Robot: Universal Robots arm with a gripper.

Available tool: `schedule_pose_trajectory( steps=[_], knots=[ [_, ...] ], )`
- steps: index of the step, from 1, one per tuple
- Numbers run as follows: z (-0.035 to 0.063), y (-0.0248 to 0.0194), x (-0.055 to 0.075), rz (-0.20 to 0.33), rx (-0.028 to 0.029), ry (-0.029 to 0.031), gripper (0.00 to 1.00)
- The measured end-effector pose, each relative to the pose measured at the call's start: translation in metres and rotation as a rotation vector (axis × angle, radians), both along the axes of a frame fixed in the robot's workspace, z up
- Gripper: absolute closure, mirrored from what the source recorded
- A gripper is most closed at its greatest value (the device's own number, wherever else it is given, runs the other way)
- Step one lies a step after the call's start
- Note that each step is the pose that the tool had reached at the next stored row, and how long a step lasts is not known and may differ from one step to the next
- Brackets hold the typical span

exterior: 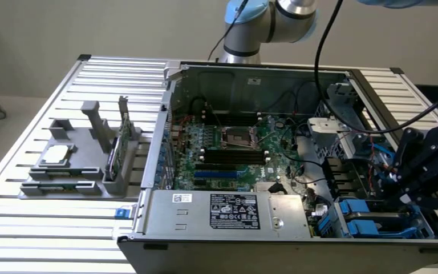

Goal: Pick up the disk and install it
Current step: 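Insert the first disk wire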

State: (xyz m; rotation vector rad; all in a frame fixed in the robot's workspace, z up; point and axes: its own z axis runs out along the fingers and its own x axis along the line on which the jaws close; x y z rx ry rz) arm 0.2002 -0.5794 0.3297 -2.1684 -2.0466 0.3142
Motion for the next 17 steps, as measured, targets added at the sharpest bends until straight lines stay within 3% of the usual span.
schedule_pose_trajectory(
  steps=[9, 17],
  knots=[
    [-0.0032, -0.0001, 0.0012, 0.0, -0.0019, 0.0122, 0.83],
    [-0.0052, 0.0, 0.0055, 0.0, -0.0023, 0.0195, 0.83]
  ],
)
